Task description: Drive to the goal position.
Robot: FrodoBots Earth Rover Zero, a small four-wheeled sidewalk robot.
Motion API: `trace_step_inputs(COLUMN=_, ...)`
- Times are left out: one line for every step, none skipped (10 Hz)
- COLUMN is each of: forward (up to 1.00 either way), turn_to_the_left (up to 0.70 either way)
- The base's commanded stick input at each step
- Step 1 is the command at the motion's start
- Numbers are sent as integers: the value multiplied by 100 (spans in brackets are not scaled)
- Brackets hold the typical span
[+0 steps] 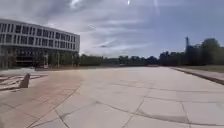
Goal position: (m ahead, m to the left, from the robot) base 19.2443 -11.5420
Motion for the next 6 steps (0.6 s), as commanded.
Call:
trace_step_inputs(forward=50, turn_to_the_left=-28)
trace_step_inputs(forward=50, turn_to_the_left=-3)
trace_step_inputs(forward=50, turn_to_the_left=0)
trace_step_inputs(forward=50, turn_to_the_left=0)
trace_step_inputs(forward=50, turn_to_the_left=0)
trace_step_inputs(forward=50, turn_to_the_left=-30)
